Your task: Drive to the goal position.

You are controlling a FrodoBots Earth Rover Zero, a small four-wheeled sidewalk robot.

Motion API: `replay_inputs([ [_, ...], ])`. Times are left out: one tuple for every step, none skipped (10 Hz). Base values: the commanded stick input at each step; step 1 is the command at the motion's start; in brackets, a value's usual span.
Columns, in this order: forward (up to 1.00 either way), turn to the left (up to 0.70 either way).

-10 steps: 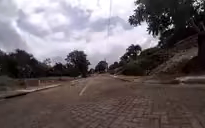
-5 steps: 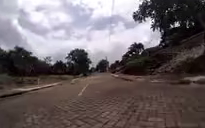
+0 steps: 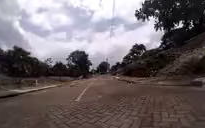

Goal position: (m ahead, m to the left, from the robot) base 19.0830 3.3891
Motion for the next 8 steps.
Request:
replay_inputs([
  [0.85,0.0],
  [0.85,0.0],
  [0.85,-0.24],
  [0.85,-0.27],
  [0.85,-0.01],
  [0.85,0.0],
  [0.85,0.0],
  [0.85,0.0],
])
